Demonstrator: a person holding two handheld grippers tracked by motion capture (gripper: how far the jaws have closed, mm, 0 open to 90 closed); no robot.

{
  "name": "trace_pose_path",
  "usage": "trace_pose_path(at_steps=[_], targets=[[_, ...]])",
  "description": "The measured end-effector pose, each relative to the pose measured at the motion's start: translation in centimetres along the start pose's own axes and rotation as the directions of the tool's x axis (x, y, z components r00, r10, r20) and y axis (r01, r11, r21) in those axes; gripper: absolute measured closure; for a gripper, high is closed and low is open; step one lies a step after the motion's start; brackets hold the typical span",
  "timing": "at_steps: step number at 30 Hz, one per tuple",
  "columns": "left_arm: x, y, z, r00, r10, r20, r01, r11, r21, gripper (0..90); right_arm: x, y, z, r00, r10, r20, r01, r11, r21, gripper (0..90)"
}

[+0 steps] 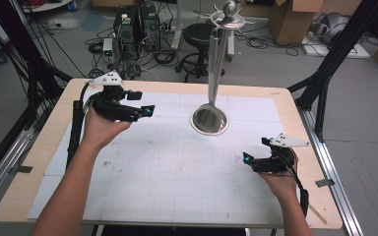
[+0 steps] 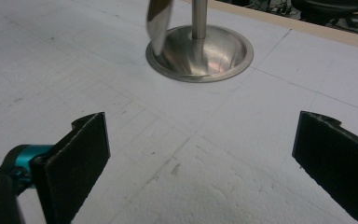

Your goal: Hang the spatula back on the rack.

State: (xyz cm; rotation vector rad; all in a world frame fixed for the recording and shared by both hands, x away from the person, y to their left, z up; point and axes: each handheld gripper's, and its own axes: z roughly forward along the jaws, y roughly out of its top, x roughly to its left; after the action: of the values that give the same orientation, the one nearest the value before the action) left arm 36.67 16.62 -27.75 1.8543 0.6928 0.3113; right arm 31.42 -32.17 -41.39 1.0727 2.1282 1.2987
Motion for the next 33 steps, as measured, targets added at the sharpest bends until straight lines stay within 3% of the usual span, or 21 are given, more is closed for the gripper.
trace_pose_path(at_steps=[4, 10, 13, 14, 19, 26, 28, 33], targets=[[0.4, -2.1, -0.7, 0.9997, -0.024, -0.007, 0.024, 0.9996, -0.017, 17.6, 0.0, 0.0, 0.1, 1.0, -0.002, -0.002, 0.002, 1.0, 0.004, 2.8], [0.9, -4.0, -1.4, 0.9995, -0.033, 0.002, 0.033, 0.9991, -0.025, 16.1, 0.1, 0.0, 0.1, 1.0, 0.002, -0.002, -0.002, 1.0, 0.002, 2.7], [1.2, -5.3, -1.8, 0.9998, -0.01, -0.016, 0.01, 0.9999, 0.004, 17.5, 0.1, 0.0, 0.1, 1.0, 0.003, -0.001, -0.003, 1.0, 0.005, 2.8], [1.5, -6.3, -2.2, 0.9998, -0.018, -0.005, 0.018, 0.9996, -0.021, 16.1, 0.1, 0.0, 0.0, 1.0, 0.004, 0.0, -0.004, 1.0, 0.001, 2.7], [2.3, -7.6, -2.9, 0.9991, -0.041, 0.012, 0.042, 0.9973, -0.06, 12.2, 0.0, 0.0, -0.1, 1.0, 0.009, 0.002, -0.009, 1.0, -0.004, 2.7], [2.6, -9.3, -3.0, 0.9994, -0.018, 0.03, 0.021, 0.9968, -0.077, 6.3, 0.1, 0.0, -0.2, 0.9999, 0.01, -0.005, -0.01, 0.9999, -0.009, 2.7], [2.9, -9.9, -3.2, 0.9995, -0.023, 0.022, 0.025, 0.9929, -0.116, 4.1, 0.1, 0.0, -0.3, 0.9999, 0.01, -0.009, -0.01, 0.9998, -0.015, 2.8], [3.1, -10.6, -3.7, 0.9994, -0.023, 0.027, 0.027, 0.9881, -0.151, 1.6, 0.0, 0.0, -0.4, 0.9998, 0.013, -0.012, -0.013, 0.9996, -0.023, 2.7]])
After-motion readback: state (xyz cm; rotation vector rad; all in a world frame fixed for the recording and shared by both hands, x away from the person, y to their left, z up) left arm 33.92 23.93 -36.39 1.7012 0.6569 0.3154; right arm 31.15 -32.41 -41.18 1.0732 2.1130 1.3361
